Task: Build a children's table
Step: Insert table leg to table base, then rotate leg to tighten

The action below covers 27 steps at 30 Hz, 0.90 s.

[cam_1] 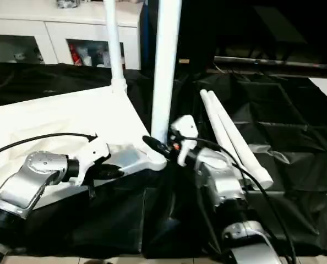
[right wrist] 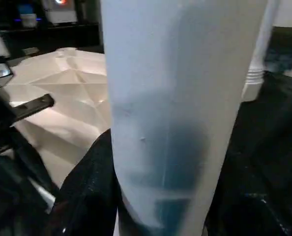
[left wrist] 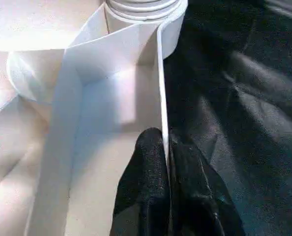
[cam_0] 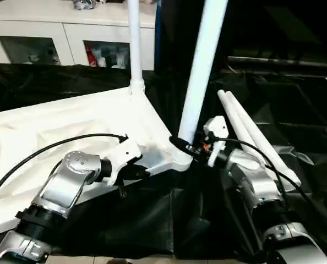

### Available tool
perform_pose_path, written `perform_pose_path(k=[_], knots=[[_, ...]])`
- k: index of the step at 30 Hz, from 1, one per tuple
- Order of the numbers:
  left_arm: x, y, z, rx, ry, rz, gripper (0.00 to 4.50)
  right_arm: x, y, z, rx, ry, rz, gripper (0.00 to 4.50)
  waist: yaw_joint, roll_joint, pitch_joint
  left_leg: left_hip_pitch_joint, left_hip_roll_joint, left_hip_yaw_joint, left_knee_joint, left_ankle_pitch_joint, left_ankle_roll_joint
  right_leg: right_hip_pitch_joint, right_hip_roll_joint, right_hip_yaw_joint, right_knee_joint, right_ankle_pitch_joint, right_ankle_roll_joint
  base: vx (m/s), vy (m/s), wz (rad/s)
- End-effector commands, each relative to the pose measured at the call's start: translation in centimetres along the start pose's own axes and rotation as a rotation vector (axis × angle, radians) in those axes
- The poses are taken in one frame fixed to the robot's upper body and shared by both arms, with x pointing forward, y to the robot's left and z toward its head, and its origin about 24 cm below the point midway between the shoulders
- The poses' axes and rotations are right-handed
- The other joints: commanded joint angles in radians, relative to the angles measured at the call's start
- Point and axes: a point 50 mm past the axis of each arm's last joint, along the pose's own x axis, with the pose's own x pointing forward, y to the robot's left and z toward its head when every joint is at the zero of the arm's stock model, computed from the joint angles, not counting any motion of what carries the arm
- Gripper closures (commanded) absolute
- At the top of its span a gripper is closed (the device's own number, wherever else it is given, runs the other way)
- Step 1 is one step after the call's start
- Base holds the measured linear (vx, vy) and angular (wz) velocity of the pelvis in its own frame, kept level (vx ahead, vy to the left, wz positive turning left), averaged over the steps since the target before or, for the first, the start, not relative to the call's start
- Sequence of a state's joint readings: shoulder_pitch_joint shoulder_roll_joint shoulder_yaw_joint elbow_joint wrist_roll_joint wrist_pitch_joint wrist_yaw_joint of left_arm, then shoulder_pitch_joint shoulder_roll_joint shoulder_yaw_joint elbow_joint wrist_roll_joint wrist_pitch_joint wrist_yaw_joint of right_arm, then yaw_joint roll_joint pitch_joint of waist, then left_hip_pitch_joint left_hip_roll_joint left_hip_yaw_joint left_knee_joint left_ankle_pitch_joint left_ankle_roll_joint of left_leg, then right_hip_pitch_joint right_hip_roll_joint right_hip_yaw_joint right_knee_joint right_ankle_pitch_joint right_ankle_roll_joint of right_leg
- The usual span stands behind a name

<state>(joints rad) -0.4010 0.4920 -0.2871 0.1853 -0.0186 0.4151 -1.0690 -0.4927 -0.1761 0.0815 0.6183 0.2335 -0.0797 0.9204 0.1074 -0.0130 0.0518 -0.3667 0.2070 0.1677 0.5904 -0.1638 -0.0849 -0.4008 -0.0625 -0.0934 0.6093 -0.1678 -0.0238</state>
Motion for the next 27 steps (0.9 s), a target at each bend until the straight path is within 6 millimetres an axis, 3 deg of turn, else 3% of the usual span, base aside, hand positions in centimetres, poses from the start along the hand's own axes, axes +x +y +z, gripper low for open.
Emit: perform_pose_path(k=[1,10,13,15,16,17,18,19,20,21,22,23,24,25,26,27], knots=[[-0.1,-1.1,3.8,0.163,-0.123,-0.138,4.5,-1.9,1.0,-4.4,0.078,0.203,0.048,2.61,0.0,0.016,-0.06,0.015,0.029,-0.01,-0.079,-0.332,0.018,0.04,-0.082,0.057,-0.09,-0.379,-0.15,0.0,0.0,0.0],[-0.1,-0.8,3.4,0.167,-0.079,-0.154,4.5,-2.1,1.5,-5.1,0.058,0.251,0.09,2.61,-0.003,0.018,-0.051,0.026,0.027,-0.016,-0.082,-0.418,0.001,0.034,-0.084,0.052,-0.108,-0.512,-0.123,0.0,0.0,0.0],[0.1,0.0,3.4,0.147,-0.072,-0.071,4.5,-2.0,1.0,-5.3,0.067,0.255,0.02,2.61,-0.005,0.019,-0.045,0.037,0.024,-0.017,-0.081,-0.458,-0.005,0.026,-0.084,0.047,-0.119,-0.585,-0.105,0.0,0.0,0.0],[0.4,1.0,3.5,0.109,-0.085,0.028,4.5,-1.8,0.0,-5.4,0.079,0.256,-0.116,2.61,-0.009,0.019,-0.039,0.048,0.021,-0.02,-0.078,-0.502,-0.014,0.02,-0.085,0.038,-0.131,-0.66,-0.083,0.0,0.0,0.0],[0.5,1.2,3.6,0.098,-0.092,0.043,4.5,-1.8,-0.3,-5.5,0.087,0.258,-0.166,2.61,-0.014,0.02,-0.035,0.062,0.016,-0.023,-0.071,-0.544,-0.019,0.014,-0.085,0.022,-0.148,-0.727,-0.056,0.0,0.0,0.0],[0.5,1.2,3.6,0.098,-0.092,0.043,4.5,-1.8,-0.3,-5.5,0.087,0.258,-0.166,2.61,-0.022,0.026,-0.032,0.081,0.015,-0.026,-0.063,-0.592,-0.021,0.008,-0.081,-0.003,-0.169,-0.757,-0.032,-0.066,0.015,-0.01],[0.6,1.4,3.7,0.08,-0.097,0.062,4.5,-1.7,-0.7,-5.5,0.098,0.261,-0.22,2.61,-0.028,0.027,-0.035,0.083,0.017,-0.03,-0.065,-0.608,-0.021,0.016,-0.08,-0.015,-0.173,-0.743,-0.024,-0.057,0.037,-0.04],[0.8,1.7,3.9,0.062,-0.101,0.085,4.5,-1.6,-1.0,-5.6,0.116,0.26,-0.269,2.61,-0.038,0.04,-0.031,0.078,0.031,-0.042,-0.081,-0.674,-0.021,0.033,-0.073,-0.04,-0.171,-0.682,-0.021,-0.057,0.037,-0.04],[1.0,1.8,4.0,0.05,-0.102,0.1,4.5,-1.5,-1.1,-5.6,0.129,0.258,-0.297,2.61,-0.043,0.051,-0.03,0.042,0.06,-0.058,-0.124,-0.774,-0.025,0.076,-0.061,-0.044,-0.117,-0.564,-0.029,-0.023,0.054,-0.1],[1.1,2.1,4.1,0.037,-0.099,0.126,4.5,-1.3,-1.2,-5.6,0.142,0.257,-0.332,2.61,-0.029,0.059,-0.038,0.015,0.082,-0.067,-0.15,-0.808,-0.03,0.107,-0.064,-0.017,-0.035,-0.445,-0.053,-0.096,0.025,-0.01],[1.4,2.5,4.3,0.024,-0.096,0.158,4.5,-1.0,-1.4,-5.6,0.151,0.257,-0.372,2.61,0.007,0.066,-0.032,-0.026,0.096,-0.035,-0.216,-0.916,-0.051,0.12,-0.043,-0.006,0.072,-0.289,-0.088,-0.096,0.025,-0.01],[1.8,2.9,4.4,0.001,-0.09,0.194,4.5,-0.5,-1.5,-5.6,0.16,0.259,-0.422,2.61,0.006,0.022,-0.031,0.035,0.057,0.001,-0.185,-0.833,-0.042,0.058,-0.044,0.046,0.04,-0.413,-0.079,-0.056,-0.065,0.2],[2.2,3.5,4.7,-0.023,-0.084,0.247,4.5,0.1,-1.6,-5.5,0.168,0.261,-0.489,2.61,0.001,-0.017,-0.031,0.097,0.006,-0.001,-0.081,-0.701,-0.051,-0.018,-0.081,0.062,-0.092,-0.709,-0.043,0.041,-0.096,0.12],[2.6,3.8,4.8,-0.039,-0.079,0.282,4.5,0.6,-1.7,-5.5,0.174,0.262,-0.535,2.62,-0.005,-0.027,-0.02,0.144,-0.037,0.001,0.101,-0.37,-0.011,-0.083,-0.162,0.055,-0.214,-1.139,-0.005,0.041,-0.096,0.12],[3.0,4.2,5.1,-0.074,-0.08,0.32,4.5,1.1,-1.8,-5.4,0.189,0.266,-0.606,2.62,0.011,-0.019,-0.032,0.008,-0.012,-0.032,0.025,-0.184,0.005,0.066,-0.189,0.055,-0.144,-1.022,0.014,0.059,-0.01,-0.29],[3.5,4.6,5.5,-0.119,-0.082,0.373,4.5,1.6,-1.9,-5.3,0.224,0.264,-0.678,2.62,0.023,0.013,-0.038,0.022,0.003,-0.04,-0.02,-0.217,-0.007,0.065,-0.167,0.047,-0.141,-0.923,0.006,0.027,0.026,-0.25]])
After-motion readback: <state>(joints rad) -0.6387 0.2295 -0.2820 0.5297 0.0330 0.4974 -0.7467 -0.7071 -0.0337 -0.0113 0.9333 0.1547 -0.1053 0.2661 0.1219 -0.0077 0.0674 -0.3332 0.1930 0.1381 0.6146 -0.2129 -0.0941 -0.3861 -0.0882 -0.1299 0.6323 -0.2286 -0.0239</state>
